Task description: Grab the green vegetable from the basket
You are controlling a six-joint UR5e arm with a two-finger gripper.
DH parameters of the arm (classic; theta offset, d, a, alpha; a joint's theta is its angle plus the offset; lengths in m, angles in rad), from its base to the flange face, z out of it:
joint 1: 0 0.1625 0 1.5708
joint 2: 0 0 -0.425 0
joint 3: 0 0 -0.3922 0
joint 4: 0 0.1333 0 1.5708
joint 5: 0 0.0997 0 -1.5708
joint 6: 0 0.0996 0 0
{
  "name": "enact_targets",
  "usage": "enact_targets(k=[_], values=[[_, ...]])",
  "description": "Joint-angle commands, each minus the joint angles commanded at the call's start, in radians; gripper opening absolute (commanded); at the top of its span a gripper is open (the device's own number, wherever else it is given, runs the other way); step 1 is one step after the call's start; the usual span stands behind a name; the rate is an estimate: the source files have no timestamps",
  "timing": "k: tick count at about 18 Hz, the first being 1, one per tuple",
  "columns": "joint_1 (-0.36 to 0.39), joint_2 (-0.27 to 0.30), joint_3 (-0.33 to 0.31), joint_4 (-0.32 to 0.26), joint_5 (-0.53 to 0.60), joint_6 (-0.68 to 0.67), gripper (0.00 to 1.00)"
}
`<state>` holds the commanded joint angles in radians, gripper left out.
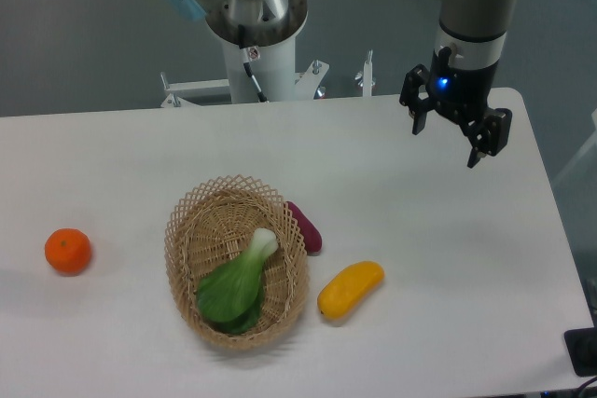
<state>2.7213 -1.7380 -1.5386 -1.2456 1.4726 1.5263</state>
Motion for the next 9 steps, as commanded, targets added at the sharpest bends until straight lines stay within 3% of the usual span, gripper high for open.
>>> enact_targets(k=[6, 9], values=[[-0.002, 0.009, -0.029, 0.012, -0.006, -0.003, 1.00], [-0.015, 0.011, -0.044, 0.015, -0.044, -0.087, 1.00]])
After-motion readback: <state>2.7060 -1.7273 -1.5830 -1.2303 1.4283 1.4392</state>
